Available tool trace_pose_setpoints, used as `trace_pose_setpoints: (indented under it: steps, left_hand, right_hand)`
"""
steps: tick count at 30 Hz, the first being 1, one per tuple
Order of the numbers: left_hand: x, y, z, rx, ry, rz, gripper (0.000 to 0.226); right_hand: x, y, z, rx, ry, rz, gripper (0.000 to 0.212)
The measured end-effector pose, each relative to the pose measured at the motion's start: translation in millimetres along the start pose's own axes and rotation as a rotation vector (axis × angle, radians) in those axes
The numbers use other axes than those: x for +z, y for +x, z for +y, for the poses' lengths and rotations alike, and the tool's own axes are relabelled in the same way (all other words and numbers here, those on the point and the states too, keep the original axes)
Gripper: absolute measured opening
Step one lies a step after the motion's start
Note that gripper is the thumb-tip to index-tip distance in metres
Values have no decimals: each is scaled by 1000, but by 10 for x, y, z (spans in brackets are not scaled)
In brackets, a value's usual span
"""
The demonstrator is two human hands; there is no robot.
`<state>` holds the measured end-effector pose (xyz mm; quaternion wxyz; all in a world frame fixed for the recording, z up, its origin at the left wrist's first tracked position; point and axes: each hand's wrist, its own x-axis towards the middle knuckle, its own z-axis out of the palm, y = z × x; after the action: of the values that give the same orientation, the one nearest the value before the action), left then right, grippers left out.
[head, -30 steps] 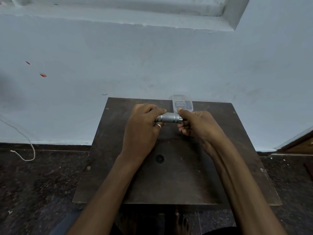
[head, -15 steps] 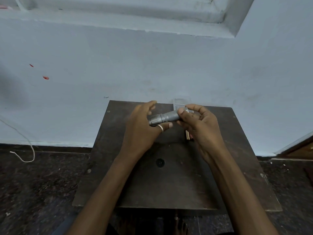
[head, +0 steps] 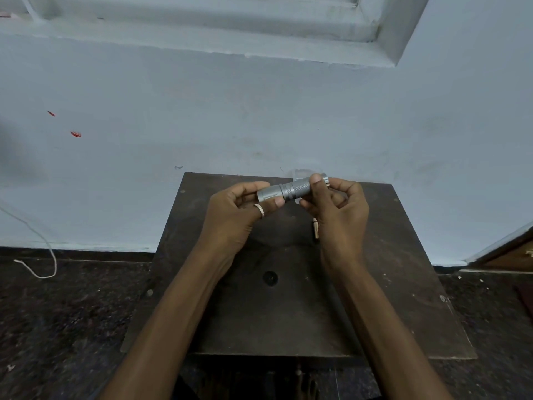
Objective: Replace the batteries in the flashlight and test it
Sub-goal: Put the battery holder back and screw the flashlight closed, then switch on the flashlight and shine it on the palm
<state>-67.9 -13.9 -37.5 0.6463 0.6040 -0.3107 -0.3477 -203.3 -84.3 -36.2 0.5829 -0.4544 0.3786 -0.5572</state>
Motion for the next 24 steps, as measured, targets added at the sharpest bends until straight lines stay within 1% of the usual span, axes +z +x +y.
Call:
trace_pose_setpoints:
  steps: [4, 7, 9, 10, 13, 15, 18, 20, 24]
  left_hand:
    - [19, -13, -13, 9, -10, -20, 37]
    - [19, -10, -3, -10, -22, -27, 37]
    - [21, -4, 17, -63, -145, -54, 40]
    - [22, 3, 36, -98, -227, -66, 45]
    - [-19, 48, 93, -251, -407, -40, 71]
    - [-85, 75, 101, -321, -498, -54, 78]
    - [-152, 63, 135, -339, -627, -89, 84]
    - [-172, 57, 168, -347, -698, -84, 86]
    - [-221, 63, 206, -335, -737, -64, 86]
  right_hand:
    - [41, -34, 4, 62, 112, -31, 34]
    - [42, -28, 2, 110, 190, -28, 34]
    - [33, -10, -10, 101, 217, -29, 34]
    - [28, -2, -16, 89, 214, -32, 34]
    - [-2, 30, -34, 49, 185, -35, 31]
    - [-19, 50, -49, 28, 167, -25, 29]
    - [-29, 60, -76, 10, 166, -22, 29]
    - [-37, 64, -104, 11, 185, -21, 31]
    - [-79, 94, -176, 10, 210, -10, 34]
